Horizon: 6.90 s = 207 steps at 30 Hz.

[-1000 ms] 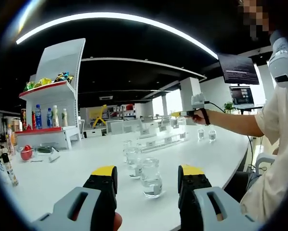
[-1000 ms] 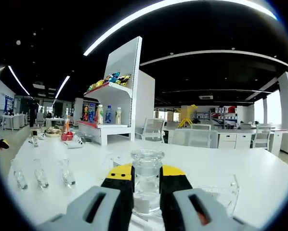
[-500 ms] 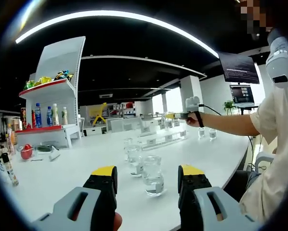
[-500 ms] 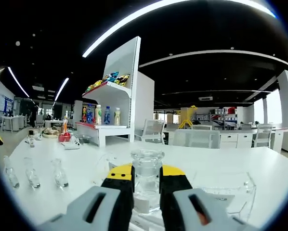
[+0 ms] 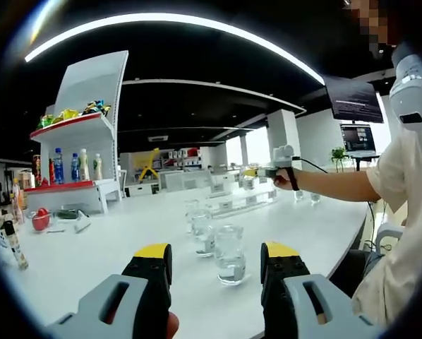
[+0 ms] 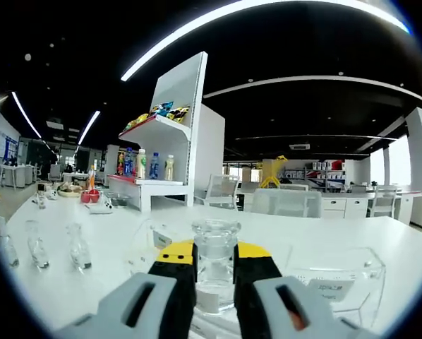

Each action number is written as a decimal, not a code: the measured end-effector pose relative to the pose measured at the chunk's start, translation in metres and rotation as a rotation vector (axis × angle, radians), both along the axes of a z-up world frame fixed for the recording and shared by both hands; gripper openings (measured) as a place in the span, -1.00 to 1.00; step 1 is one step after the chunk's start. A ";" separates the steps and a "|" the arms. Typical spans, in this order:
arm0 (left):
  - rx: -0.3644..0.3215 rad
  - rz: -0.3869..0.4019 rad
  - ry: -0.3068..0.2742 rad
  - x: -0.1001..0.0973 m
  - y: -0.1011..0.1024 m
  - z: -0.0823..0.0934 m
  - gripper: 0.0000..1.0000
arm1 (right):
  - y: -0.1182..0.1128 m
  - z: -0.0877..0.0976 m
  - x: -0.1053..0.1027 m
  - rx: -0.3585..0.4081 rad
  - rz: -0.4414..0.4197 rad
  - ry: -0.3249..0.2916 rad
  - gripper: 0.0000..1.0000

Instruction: Identify the label on the chemical reagent bottle, grasp the chemical reagent bottle, and place it in the designated position on the reagent rack

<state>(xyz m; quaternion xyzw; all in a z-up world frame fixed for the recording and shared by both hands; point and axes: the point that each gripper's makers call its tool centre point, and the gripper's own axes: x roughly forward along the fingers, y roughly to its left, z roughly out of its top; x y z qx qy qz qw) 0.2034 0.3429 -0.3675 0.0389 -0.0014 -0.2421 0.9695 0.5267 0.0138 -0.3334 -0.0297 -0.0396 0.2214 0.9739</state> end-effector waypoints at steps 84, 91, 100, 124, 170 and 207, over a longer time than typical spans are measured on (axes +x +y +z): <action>0.004 0.038 -0.001 -0.001 0.015 0.000 -0.01 | -0.006 -0.067 0.014 0.001 -0.017 0.087 -0.61; 0.008 0.034 0.004 0.000 0.013 -0.002 -0.01 | -0.006 -0.068 0.011 0.026 -0.025 0.091 -0.61; 0.006 0.036 0.001 0.000 0.014 -0.001 -0.01 | -0.006 -0.069 0.008 0.031 -0.025 0.111 -0.56; 0.003 0.029 0.002 0.000 0.010 -0.003 -0.01 | -0.018 -0.044 -0.019 0.055 -0.080 0.043 -0.28; -0.022 -0.010 -0.039 -0.015 -0.019 0.011 -0.01 | -0.095 -0.019 -0.227 -0.102 -0.068 0.001 -0.20; -0.047 -0.017 -0.105 -0.041 -0.026 0.027 -0.01 | -0.205 -0.023 -0.345 -0.001 -0.250 -0.044 -0.17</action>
